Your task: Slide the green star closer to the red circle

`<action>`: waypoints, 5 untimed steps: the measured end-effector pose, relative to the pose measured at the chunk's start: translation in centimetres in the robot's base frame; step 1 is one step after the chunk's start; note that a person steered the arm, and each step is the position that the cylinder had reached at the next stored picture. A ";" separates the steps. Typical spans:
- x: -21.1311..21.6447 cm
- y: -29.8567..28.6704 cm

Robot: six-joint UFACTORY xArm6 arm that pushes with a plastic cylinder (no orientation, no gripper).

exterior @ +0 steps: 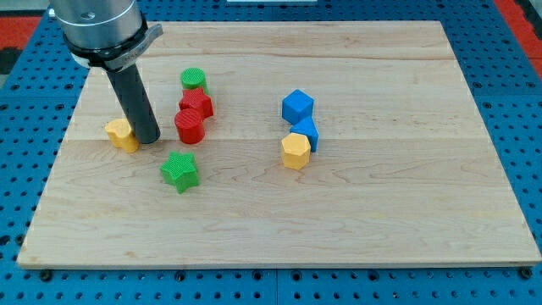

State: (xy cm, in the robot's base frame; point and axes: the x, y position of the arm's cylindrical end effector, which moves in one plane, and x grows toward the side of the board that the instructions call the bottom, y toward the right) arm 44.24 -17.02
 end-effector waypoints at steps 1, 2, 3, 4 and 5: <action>1.7 0.1; 4.9 0.2; 8.6 0.9; 14.4 4.3; 12.2 7.2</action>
State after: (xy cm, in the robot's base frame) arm 56.44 -9.85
